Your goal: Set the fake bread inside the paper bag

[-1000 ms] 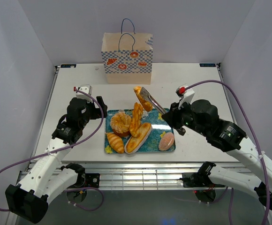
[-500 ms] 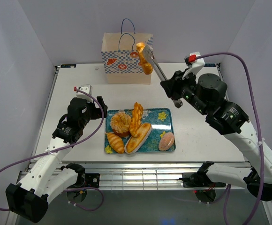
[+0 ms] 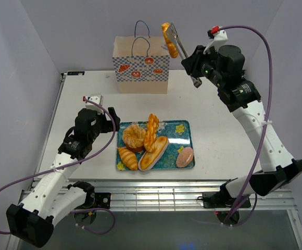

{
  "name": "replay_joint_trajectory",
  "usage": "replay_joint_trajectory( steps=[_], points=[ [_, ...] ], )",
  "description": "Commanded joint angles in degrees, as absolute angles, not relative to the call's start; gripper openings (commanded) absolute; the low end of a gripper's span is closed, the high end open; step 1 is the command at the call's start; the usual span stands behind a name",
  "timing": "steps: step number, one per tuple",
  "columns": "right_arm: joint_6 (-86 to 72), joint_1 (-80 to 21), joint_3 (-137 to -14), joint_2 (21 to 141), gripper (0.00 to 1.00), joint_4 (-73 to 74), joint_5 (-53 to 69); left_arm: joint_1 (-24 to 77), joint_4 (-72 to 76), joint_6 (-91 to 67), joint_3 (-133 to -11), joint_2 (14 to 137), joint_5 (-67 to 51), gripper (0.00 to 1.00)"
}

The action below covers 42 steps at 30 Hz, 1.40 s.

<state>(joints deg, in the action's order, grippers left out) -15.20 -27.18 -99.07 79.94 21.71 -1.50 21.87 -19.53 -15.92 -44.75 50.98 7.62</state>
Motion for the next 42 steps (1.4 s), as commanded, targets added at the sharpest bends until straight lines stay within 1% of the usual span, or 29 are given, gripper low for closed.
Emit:
replay_joint_trajectory(
  steps=[1, 8, 12, 16, 23, 27, 29, 31, 32, 35, 42],
  points=[
    [-15.0, -25.9, -106.3, 83.4, 0.08, 13.5, 4.5, 22.1, -19.6, -16.0, -47.2, 49.8, 6.1, 0.98],
    [-15.5, -24.5, -116.4, 94.6, 0.08, 12.0, 8.9, 22.5, -19.5, -16.1, -47.0, 49.1, 5.5, 0.98],
    [-17.0, -24.4, -113.8, 98.2, 0.08, 4.1, 13.3, 22.7, -19.4, -16.1, -47.0, 49.2, 5.2, 0.98],
    [-16.8, -24.3, -114.3, 101.2, 0.08, 2.9, 14.4, 22.8, -19.3, -16.1, -47.1, 49.1, 4.7, 0.98],
    [-16.1, -24.0, -107.6, 102.3, 0.08, -2.1, 15.9, 22.9, -19.4, -16.2, -47.1, 49.3, 4.3, 0.98],
    [-16.1, -23.6, -107.1, 102.9, 0.13, -1.8, 16.0, 22.9, -19.4, -16.2, -47.1, 49.3, 4.2, 0.98],
    [-16.3, -23.5, -107.1, 102.9, 0.2, -1.8, 16.0, 22.9, -19.4, -16.2, -47.0, 49.3, 4.1, 0.98],
    [-16.4, -23.4, -107.2, 103.1, 0.23, -1.7, 16.0, 22.9, -19.3, -16.2, -46.9, 49.4, 4.0, 0.98],
    [-16.5, -23.2, -107.5, 103.3, 0.31, -1.6, 16.0, 22.9, -19.4, -16.1, -47.0, 49.4, 4.0, 0.98],
    [-17.1, -22.8, -108.5, 104.0, 0.4, -0.4, 16.0, 23.0, -19.3, -16.1, -47.0, 49.4, 4.1, 0.98],
    [-17.7, -21.8, -109.3, 103.3, 0.4, -0.1, 16.4, 23.0, -19.3, -16.1, -46.9, 49.7, 4.2, 0.98]
  ],
)
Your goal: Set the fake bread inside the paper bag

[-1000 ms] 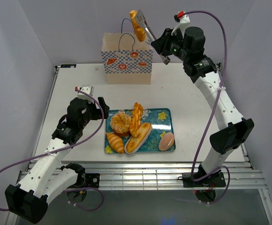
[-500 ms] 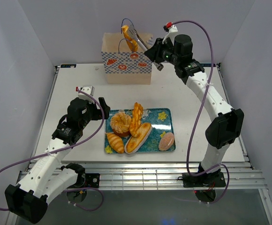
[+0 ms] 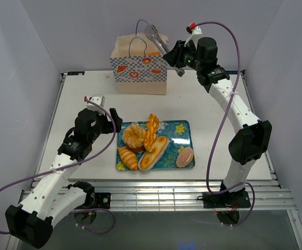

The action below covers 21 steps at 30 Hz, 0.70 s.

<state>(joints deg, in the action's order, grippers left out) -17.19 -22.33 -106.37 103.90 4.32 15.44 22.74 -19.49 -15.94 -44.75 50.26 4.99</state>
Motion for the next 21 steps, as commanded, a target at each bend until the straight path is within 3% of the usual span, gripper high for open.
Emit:
replay_joint_trajectory(
  steps=[1, 12, 21],
  points=[
    [-17.6, -21.7, -109.4, 103.0, 0.41, 1.7, 16.3, 23.0, -19.3, -16.1, -47.0, 49.7, 4.1, 0.98],
    [-17.5, -20.3, -99.4, 88.3, 0.41, 4.7, 15.4, 23.0, -19.4, -15.8, -47.0, 49.4, 5.7, 0.98],
    [-22.3, -20.3, -67.1, 65.1, 0.41, 4.9, 19.7, 23.0, -19.6, -15.5, -46.8, 49.6, 8.3, 0.98]
  ],
)
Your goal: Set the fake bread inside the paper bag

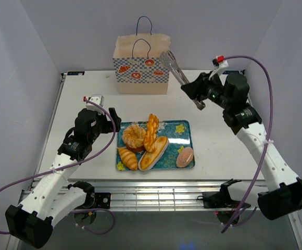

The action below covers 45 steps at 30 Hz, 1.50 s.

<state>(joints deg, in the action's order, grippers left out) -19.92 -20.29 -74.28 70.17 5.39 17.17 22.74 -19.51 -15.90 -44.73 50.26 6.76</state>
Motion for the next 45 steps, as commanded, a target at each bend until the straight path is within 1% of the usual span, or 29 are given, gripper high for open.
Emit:
replay_joint_trajectory(
  steps=[1, 2, 4, 5, 9, 11, 16, 25, 31, 38, 41, 42, 43, 44, 45],
  points=[
    [-22.6, -20.3, -64.2, 62.9, 0.41, 5.4, 19.9, 23.0, -19.6, -15.5, -46.8, 49.7, 8.6, 0.98],
    [-23.0, -20.4, -58.4, 57.9, 0.42, 6.0, 19.9, 23.0, -19.6, -15.4, -46.8, 49.7, 8.8, 0.98],
    [-23.5, -20.4, -52.4, 52.4, 0.43, 7.5, 20.2, 23.0, -19.7, -15.4, -46.8, 49.9, 9.4, 0.98],
    [-23.6, -20.6, -46.9, 46.9, 0.43, 8.3, 20.9, 23.0, -19.8, -15.4, -46.8, 50.0, 9.4, 0.98],
    [-26.2, -20.7, -36.8, 34.7, 0.46, 13.9, 23.4, 23.0, -19.7, -15.3, -46.9, 50.2, 9.2, 0.98],
    [-27.0, -21.0, -34.1, 29.5, 0.48, 17.3, 24.4, 23.0, -19.9, -15.3, -46.9, 50.3, 9.3, 0.98],
    [-24.2, -21.1, -29.7, 23.4, 0.51, 23.4, 24.7, 23.0, -20.0, -15.2, -46.8, 51.0, 9.9, 0.98],
    [-18.6, -21.2, -35.2, 24.4, 0.52, 29.6, 26.3, 23.0, -20.4, -15.2, -47.0, 52.6, 9.8, 0.98],
    [-15.5, -21.9, -39.6, 27.1, 0.52, 30.1, 26.2, 23.0, -20.4, -15.2, -47.1, 53.3, 9.9, 0.98],
    [-13.6, -25.4, -42.3, 32.1, 0.52, 29.2, 21.4, 23.0, -20.2, -15.6, -46.9, 54.0, 8.9, 0.98],
    [-14.5, -31.4, -42.6, 35.0, 0.52, 27.3, 14.2, 23.0, -20.2, -15.6, -47.0, 54.6, 9.2, 0.98],
    [-14.8, -36.3, -43.7, 37.3, 0.52, 27.2, 11.5, 23.0, -20.2, -15.5, -46.9, 54.8, 9.3, 0.98],
    [-15.3, -39.3, -44.6, 38.7, 0.52, 27.2, 5.6, 23.0, -20.3, -15.5, -47.0, 54.8, 9.4, 0.98],
    [-15.5, -42.1, -45.8, 40.0, 0.52, 27.9, 2.7, 23.0, -20.3, -15.4, -47.0, 55.0, 9.6, 0.98],
    [-15.9, -47.8, -46.9, 41.4, 0.52, 29.3, -1.2, 23.0, -20.3, -15.4, -46.9, 55.2, 9.7, 0.98]
  ],
)
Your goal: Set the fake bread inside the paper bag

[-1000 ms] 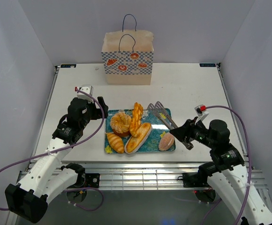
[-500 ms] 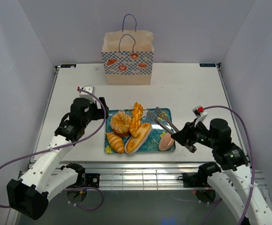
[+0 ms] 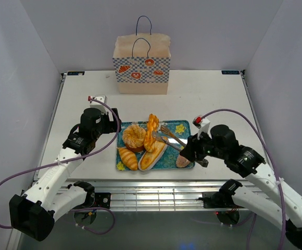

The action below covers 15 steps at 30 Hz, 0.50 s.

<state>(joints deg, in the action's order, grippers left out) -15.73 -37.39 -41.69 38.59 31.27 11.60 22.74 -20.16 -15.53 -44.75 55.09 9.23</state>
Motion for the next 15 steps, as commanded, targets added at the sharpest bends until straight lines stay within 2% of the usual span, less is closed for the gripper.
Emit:
replay_joint_trajectory(
  steps=[1, 15],
  points=[
    [-16.5, -50.3, -48.5, 41.7, 0.52, 29.4, -8.2, 23.0, -20.3, -15.3, -46.9, 55.3, 9.8, 0.98],
    [-31.2, -76.5, -43.1, 39.4, 0.52, 27.1, -29.2, 23.0, -20.7, -15.2, -47.1, 55.3, 10.0, 0.98]
  ],
)
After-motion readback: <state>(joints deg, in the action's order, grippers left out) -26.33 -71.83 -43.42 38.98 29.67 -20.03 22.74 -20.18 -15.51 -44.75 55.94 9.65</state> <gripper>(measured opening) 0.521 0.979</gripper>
